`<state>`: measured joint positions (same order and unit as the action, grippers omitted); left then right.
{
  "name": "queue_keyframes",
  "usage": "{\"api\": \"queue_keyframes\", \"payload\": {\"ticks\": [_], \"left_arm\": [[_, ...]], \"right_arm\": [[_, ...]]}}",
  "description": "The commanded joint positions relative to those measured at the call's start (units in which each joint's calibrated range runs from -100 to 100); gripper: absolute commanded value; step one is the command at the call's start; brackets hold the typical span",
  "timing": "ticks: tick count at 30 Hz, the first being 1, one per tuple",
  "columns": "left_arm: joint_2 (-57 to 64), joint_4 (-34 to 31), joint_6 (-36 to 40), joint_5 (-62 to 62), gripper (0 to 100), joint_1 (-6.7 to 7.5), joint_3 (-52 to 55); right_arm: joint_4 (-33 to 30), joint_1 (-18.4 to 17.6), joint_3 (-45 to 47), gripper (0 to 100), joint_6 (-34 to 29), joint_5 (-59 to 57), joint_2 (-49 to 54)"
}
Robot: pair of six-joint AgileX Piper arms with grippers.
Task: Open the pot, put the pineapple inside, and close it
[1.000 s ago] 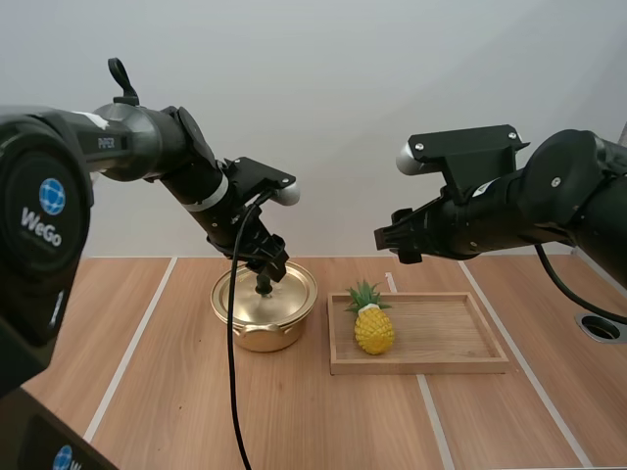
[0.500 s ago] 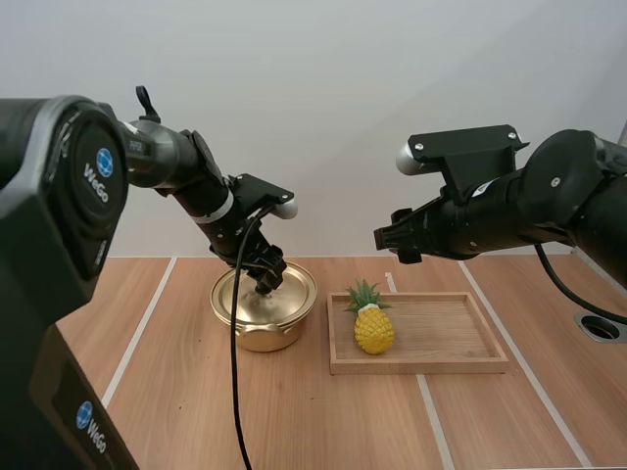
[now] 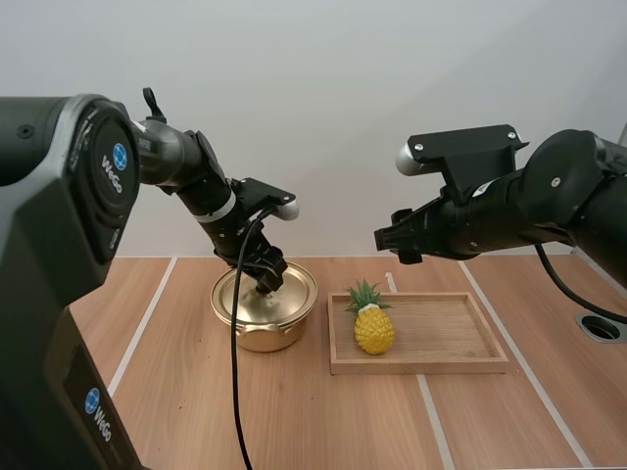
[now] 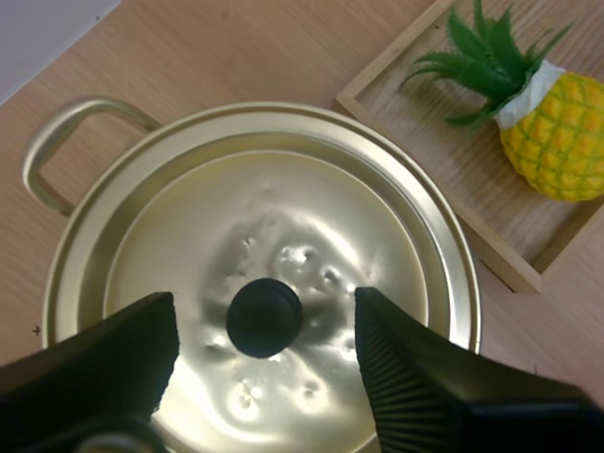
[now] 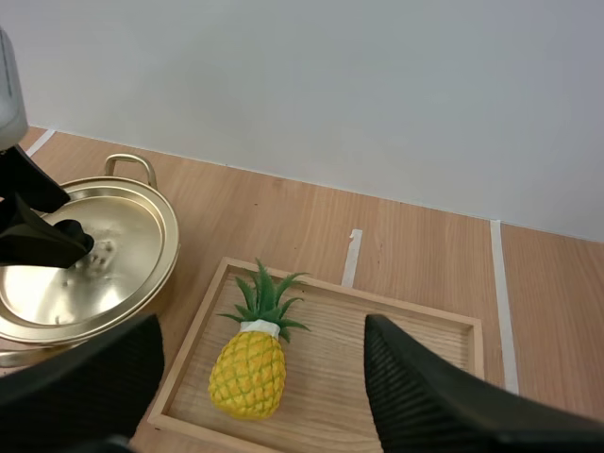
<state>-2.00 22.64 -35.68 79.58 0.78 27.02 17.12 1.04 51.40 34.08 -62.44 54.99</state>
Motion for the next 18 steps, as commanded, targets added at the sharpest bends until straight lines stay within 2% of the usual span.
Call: {"api": "queue_keyframes", "payload": {"ticks": [1,5,12,15,18], "left_arm": [[0.0,-1.3,-0.2,4.6,86,0.07,-0.3],[0.0,-2.2,-0.2,7.6,86,0.07,-0.3],[0.0,0.4,-0.2,3.2,86,0.07,-0.3],[0.0,2.1,-1.0,3.2,78,0.07,-0.3],[-0.5,2.4,-1.0,3.2,59,0.07,-0.3]], "right_arm": [[-0.4,0.2,-0.5,100,0.8,0.4,0.1],[-0.4,0.2,-0.5,100,0.9,0.4,0.1],[-0.3,0.2,-0.5,100,0.9,0.2,0.1],[-0.3,0.2,-0.5,100,0.9,-0.8,0.1],[-0.3,0.2,-0.5,100,0.9,-1.6,0.1]]}}
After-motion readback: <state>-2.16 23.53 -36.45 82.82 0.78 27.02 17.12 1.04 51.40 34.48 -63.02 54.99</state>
